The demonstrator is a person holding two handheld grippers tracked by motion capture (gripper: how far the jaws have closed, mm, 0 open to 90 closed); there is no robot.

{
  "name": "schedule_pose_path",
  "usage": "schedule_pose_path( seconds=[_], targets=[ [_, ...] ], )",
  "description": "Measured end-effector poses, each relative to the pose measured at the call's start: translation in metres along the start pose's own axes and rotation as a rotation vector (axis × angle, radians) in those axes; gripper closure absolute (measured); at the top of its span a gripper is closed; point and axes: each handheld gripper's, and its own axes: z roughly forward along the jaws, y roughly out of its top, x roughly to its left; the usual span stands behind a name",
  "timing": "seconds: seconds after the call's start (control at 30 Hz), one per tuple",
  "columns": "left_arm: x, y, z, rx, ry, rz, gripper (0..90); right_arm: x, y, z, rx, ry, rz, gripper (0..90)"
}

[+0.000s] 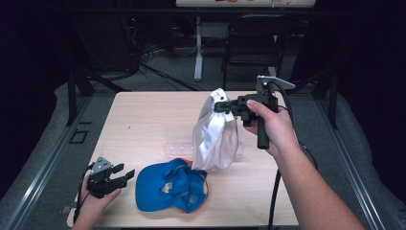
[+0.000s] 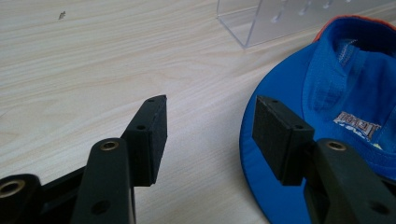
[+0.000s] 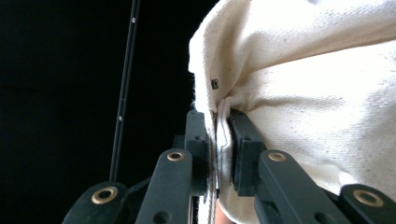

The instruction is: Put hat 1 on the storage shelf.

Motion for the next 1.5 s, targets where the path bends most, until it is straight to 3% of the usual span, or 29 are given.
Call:
schedule_pose_path(
  seconds=[0.3,0.77,1.13,1.5],
  targets=[
    [0.0,0.0,0.001,0.008,-0.005,-0.003,45.5,-0.002,0.021,0.025,-0.023,0.007,0.025,80.4],
    [0.0,0.001,0.002,-0.001,-0.007,-0.001,45.5,0.0,0.047,0.054,-0.049,-0.02,0.053,80.3],
    [0.0,0.001,0.003,0.001,-0.012,0.004,45.5,-0.005,0.057,0.073,-0.051,-0.076,0.064,80.0],
    [-0.006,0.004,0.005,-0.006,-0.024,0.022,45.2,-0.008,0.062,0.083,-0.075,-0.074,0.072,79.1]
  ],
)
